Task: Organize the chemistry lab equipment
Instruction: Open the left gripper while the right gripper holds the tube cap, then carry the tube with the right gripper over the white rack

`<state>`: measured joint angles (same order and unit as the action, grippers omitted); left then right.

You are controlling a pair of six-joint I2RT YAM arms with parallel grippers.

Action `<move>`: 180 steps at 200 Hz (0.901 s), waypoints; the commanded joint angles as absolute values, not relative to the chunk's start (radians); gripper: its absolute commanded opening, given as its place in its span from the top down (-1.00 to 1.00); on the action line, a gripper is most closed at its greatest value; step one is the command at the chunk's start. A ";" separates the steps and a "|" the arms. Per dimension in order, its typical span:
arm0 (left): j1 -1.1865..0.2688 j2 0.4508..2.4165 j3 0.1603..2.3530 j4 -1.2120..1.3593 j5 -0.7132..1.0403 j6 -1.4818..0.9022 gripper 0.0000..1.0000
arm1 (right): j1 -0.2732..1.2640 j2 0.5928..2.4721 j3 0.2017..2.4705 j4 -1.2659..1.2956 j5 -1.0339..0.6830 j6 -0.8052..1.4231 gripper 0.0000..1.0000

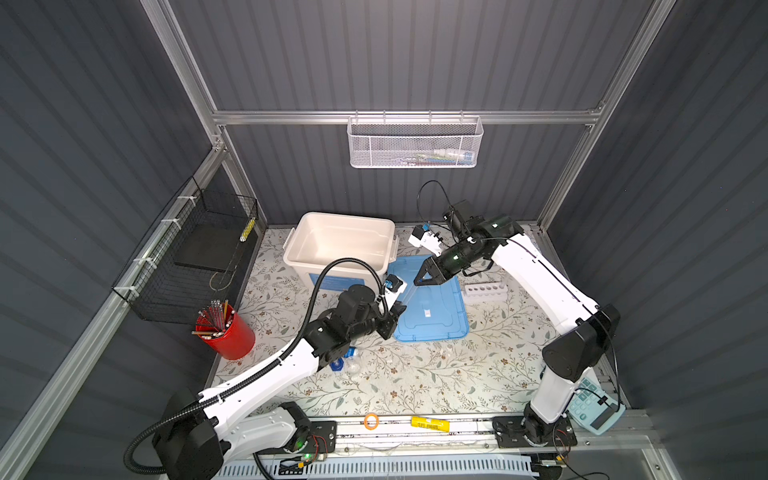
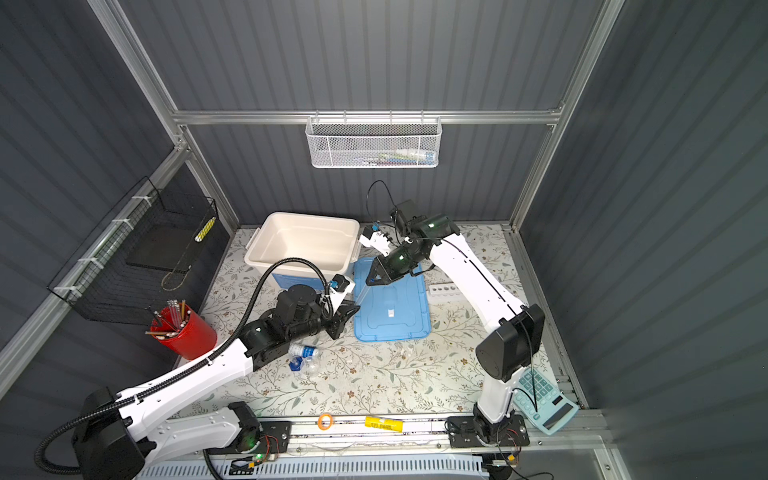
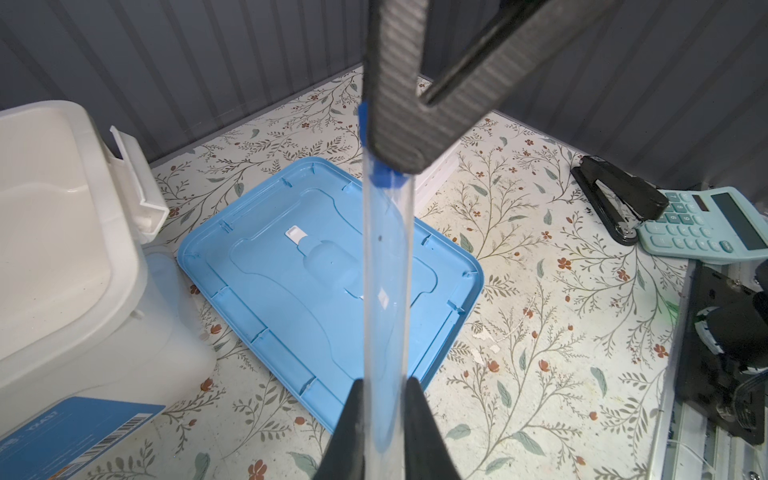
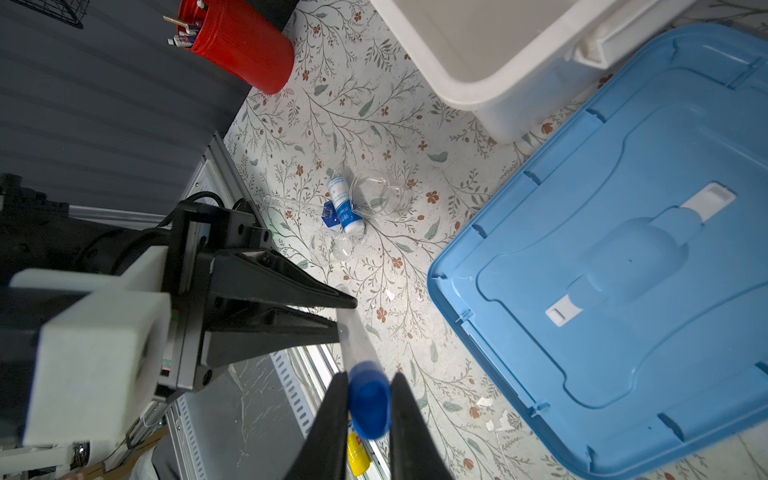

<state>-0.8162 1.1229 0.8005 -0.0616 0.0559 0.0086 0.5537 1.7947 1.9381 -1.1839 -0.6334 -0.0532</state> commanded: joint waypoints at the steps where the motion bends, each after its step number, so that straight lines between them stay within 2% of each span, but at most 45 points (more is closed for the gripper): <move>1: -0.813 1.105 0.788 -0.052 0.058 0.020 0.53 | 0.561 1.802 1.965 -1.203 -0.641 -0.063 0.75; 17: -0.812 1.106 0.788 -0.051 0.056 0.020 0.40 | 0.560 1.800 1.967 -1.203 -0.637 -0.063 0.80; 50: -0.813 1.105 0.788 -0.052 0.048 0.018 -0.12 | 0.561 1.800 1.969 -1.203 -0.621 -0.060 0.84; 69: -0.812 1.096 0.785 -0.051 0.043 0.018 -0.25 | 0.560 1.800 1.970 -1.207 -0.586 -0.060 0.87; 141: -0.812 1.050 0.766 -0.040 0.021 0.019 -0.34 | 0.540 1.792 2.005 -1.257 -0.358 -0.034 1.00; 165: -0.811 1.032 0.753 -0.028 0.002 0.017 -0.35 | 0.502 1.755 2.001 -1.273 -0.236 -0.019 1.00; 180: -0.811 1.033 0.751 -0.027 -0.012 0.017 -0.35 | 0.469 1.724 1.985 -1.284 -0.194 -0.013 0.93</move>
